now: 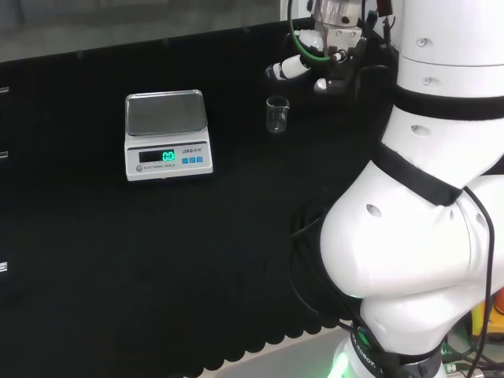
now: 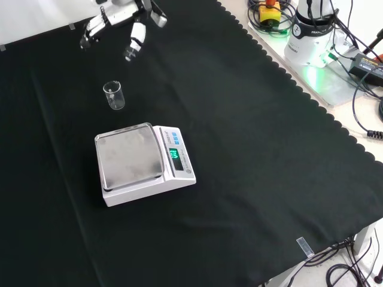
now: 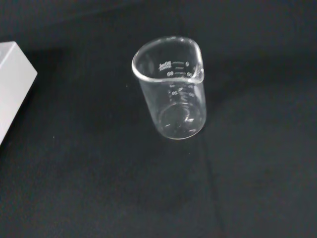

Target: Pick up the beaker.

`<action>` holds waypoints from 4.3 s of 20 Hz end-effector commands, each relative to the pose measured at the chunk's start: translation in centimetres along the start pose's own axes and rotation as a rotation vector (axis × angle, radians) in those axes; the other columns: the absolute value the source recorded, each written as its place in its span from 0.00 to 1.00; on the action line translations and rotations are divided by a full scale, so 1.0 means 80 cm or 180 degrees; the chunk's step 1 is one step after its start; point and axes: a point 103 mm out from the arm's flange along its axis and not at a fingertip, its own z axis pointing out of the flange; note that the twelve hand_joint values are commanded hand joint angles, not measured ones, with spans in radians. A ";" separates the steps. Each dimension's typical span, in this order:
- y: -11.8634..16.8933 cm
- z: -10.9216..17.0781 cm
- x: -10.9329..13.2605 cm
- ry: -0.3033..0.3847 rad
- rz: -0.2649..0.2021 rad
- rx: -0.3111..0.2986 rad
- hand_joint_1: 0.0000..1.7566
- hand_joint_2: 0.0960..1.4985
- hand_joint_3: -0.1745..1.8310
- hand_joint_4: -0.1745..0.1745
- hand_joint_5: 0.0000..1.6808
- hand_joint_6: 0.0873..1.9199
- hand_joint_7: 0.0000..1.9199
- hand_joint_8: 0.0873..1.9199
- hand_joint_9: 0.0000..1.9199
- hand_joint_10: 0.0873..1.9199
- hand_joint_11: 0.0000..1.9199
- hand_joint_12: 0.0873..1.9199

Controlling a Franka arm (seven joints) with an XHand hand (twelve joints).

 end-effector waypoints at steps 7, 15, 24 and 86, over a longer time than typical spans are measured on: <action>0.030 0.042 0.018 0.0103 -0.0123 0.0175 0.26 0.46 0.26 0.54 0.13 0.00 0.02 0.34 0.05 0.41 0.07 0.76; 0.030 0.073 0.020 0.0185 -0.0142 0.0281 0.26 0.46 0.26 0.54 0.13 0.00 0.02 0.34 0.05 0.41 0.07 0.76; 0.026 0.098 0.017 0.0199 -0.0131 0.0395 0.26 0.46 0.26 0.54 0.14 0.00 0.02 0.34 0.04 0.41 0.07 0.76; -0.016 -0.122 0.094 -0.0496 -0.0733 -0.0088 0.69 0.28 0.56 0.00 0.80 0.34 0.82 0.31 0.88 0.20 0.84 0.31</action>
